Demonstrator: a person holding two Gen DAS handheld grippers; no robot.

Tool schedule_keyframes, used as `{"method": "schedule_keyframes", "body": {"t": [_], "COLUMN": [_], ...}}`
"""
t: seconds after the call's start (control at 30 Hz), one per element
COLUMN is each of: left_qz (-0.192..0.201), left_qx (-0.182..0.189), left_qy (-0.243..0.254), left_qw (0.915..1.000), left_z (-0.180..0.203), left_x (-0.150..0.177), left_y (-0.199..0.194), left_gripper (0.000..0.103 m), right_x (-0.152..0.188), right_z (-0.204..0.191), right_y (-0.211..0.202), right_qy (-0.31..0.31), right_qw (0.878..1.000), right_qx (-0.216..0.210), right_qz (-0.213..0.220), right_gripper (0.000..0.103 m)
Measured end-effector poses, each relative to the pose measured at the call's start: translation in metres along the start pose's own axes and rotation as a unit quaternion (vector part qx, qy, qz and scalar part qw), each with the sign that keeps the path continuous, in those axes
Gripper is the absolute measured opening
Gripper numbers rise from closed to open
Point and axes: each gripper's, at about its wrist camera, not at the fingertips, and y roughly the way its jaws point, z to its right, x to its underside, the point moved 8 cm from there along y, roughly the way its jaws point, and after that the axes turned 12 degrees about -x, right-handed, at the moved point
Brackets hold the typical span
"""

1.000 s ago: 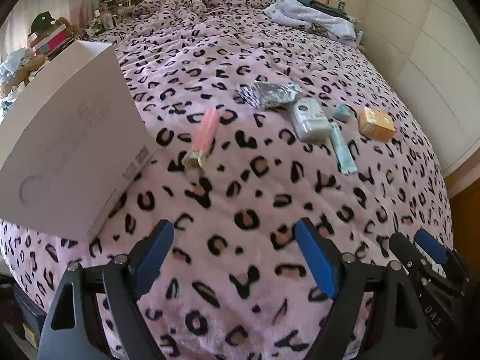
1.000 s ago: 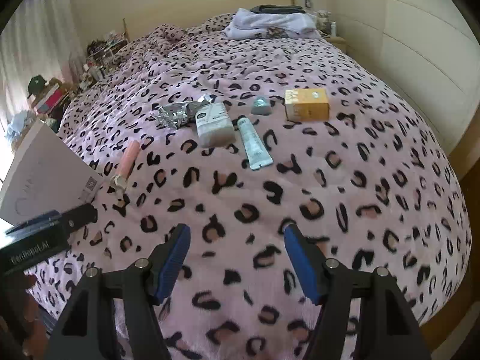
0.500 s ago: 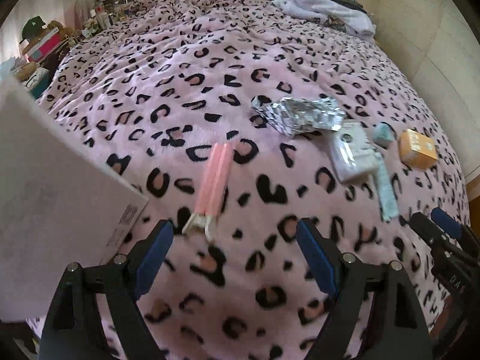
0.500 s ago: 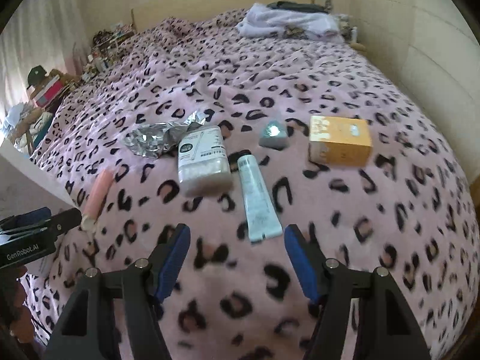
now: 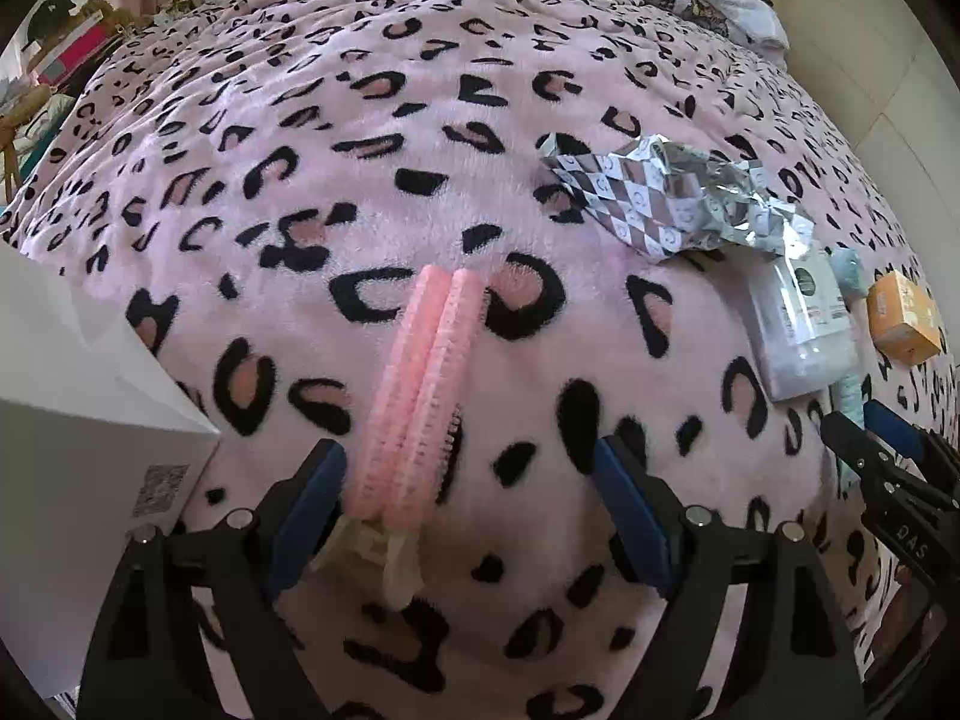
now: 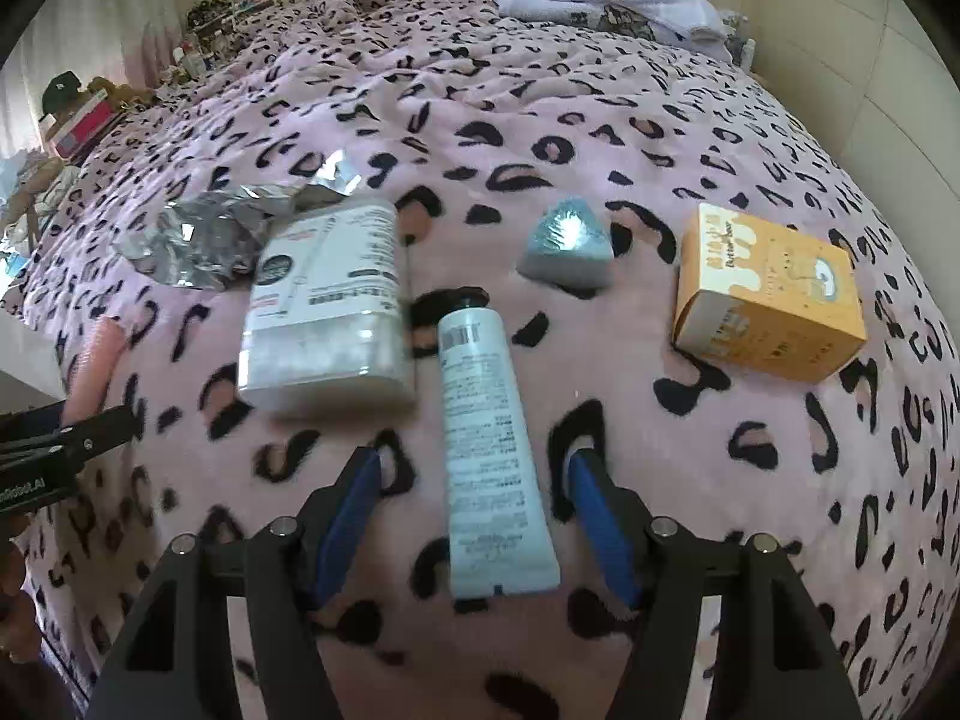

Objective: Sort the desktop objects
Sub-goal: 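Grasp the pink hair roller with the left tool while the right tool grasps the lotion tube, then carry the hair roller and lotion tube with both tools over the white box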

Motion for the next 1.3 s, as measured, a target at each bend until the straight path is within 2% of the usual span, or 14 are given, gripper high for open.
{"method": "schedule_keyframes", "body": {"t": [0.23, 0.33, 0.43, 0.5, 0.53, 0.63, 0.7, 0.73, 1.0, 1.3], "left_qz": [0.005, 0.014, 0.026, 0.032, 0.035, 0.05, 0.057, 0.059, 0.071, 0.096], "left_qx": [-0.013, -0.025, -0.041, -0.047, -0.051, -0.065, -0.069, -0.068, -0.073, -0.06], "left_qy": [0.007, 0.014, 0.026, 0.032, 0.035, 0.044, 0.047, 0.047, 0.043, 0.045], "left_qw": [0.9999, 0.9995, 0.9985, 0.9979, 0.9974, 0.9957, 0.9949, 0.9948, 0.9938, 0.9926], "left_z": [0.007, 0.011, 0.017, 0.022, 0.024, 0.031, 0.032, 0.033, 0.035, 0.044], "left_x": [-0.003, -0.004, -0.004, -0.005, -0.005, -0.007, -0.007, -0.007, -0.008, -0.001], "left_y": [0.008, 0.008, 0.006, 0.005, 0.004, -0.003, -0.009, -0.012, -0.023, -0.055], "left_gripper": [0.085, 0.085, 0.081, 0.07, 0.067, 0.049, 0.029, 0.025, 0.024, 0.024], "right_x": [-0.001, 0.0, 0.001, 0.001, 0.002, 0.002, 0.003, 0.003, 0.01, 0.016], "right_z": [0.006, 0.009, 0.013, 0.016, 0.017, 0.021, 0.022, 0.022, 0.025, 0.018], "right_y": [0.01, 0.011, 0.01, 0.008, 0.007, 0.005, 0.002, 0.001, -0.013, -0.055], "right_qy": [0.012, 0.015, 0.017, 0.019, 0.022, 0.03, 0.036, 0.04, 0.067, 0.084], "right_qw": [1.0, 1.0, 1.0, 1.0, 1.0, 0.999, 0.999, 0.999, 0.997, 0.993], "right_qx": [0.001, 0.005, 0.013, 0.015, 0.015, 0.009, 0.008, 0.009, 0.0, -0.01], "right_qz": [0.002, 0.005, 0.007, 0.011, 0.013, 0.019, 0.026, 0.029, 0.046, 0.078], "right_gripper": [0.066, 0.06, 0.047, 0.036, 0.035, 0.033, 0.031, 0.031, 0.03, 0.028]}}
